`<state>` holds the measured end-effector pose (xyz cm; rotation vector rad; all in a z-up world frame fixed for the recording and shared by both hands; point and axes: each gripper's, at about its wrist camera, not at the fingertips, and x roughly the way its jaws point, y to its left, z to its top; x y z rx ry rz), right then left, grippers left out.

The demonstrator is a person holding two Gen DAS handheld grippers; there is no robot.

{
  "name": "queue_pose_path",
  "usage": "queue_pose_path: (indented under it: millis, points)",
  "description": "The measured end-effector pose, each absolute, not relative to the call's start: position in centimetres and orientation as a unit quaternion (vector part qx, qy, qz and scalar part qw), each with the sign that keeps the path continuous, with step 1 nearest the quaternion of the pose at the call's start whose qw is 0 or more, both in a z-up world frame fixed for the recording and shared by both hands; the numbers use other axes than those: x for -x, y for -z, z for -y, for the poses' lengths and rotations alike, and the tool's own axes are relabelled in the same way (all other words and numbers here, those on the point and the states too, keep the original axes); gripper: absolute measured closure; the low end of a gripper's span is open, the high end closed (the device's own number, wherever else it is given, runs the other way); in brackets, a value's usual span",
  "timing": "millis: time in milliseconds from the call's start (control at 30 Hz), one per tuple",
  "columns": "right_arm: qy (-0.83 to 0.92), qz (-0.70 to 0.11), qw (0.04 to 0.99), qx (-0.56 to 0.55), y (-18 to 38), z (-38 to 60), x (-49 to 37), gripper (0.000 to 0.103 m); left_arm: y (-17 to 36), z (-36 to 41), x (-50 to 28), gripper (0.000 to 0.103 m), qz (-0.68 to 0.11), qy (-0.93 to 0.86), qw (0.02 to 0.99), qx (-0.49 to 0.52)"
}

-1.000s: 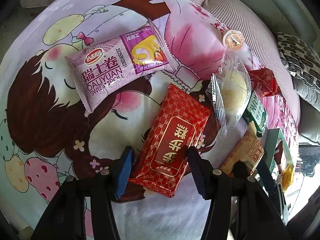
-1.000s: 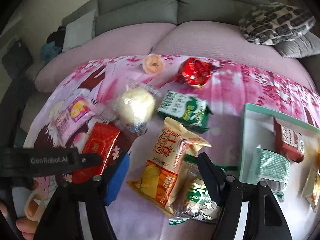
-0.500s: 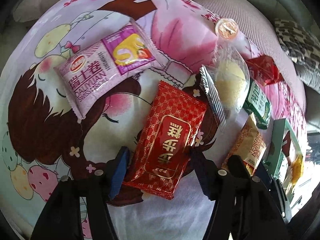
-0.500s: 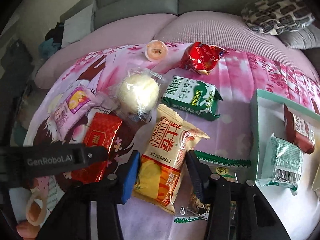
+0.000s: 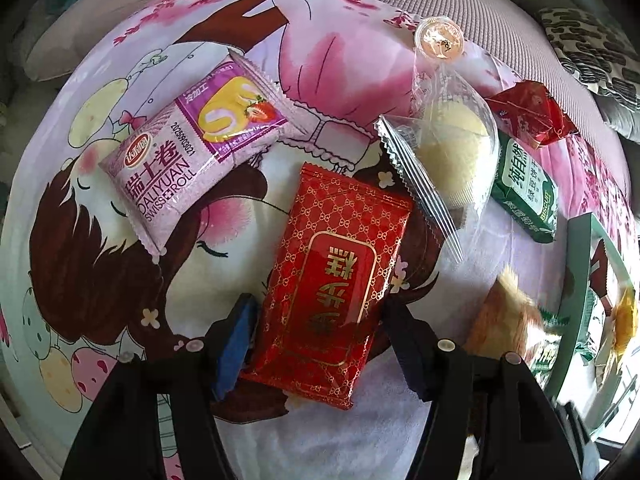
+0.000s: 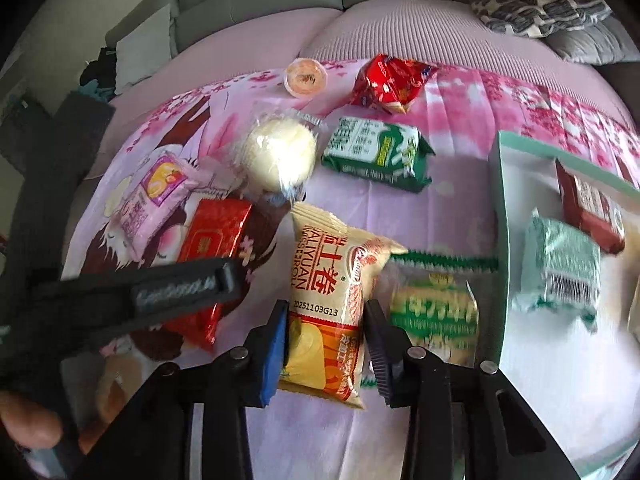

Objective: Organize snacks
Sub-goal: 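Grasp the red cake pack with the left tool while the right tool grasps the yellow bread bag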

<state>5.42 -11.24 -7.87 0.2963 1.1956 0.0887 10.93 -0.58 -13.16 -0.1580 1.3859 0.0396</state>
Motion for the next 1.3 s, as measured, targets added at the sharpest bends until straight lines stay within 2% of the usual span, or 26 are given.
queue_pose_path:
  millis: [1133,1300]
  points:
    - [-0.056,-0.584,0.799,-0.137,9.5,10.1,-5.8,0.064,13.4,1.5,-10.7,0.036,-0.625,-0.020,0.780,0.023]
    - [-0.056,-0.583,0.797,-0.149,9.4,10.4,-5.8,0.064,13.3,1.1,-10.9,0.039,-0.623,-0.023,0.780,0.048]
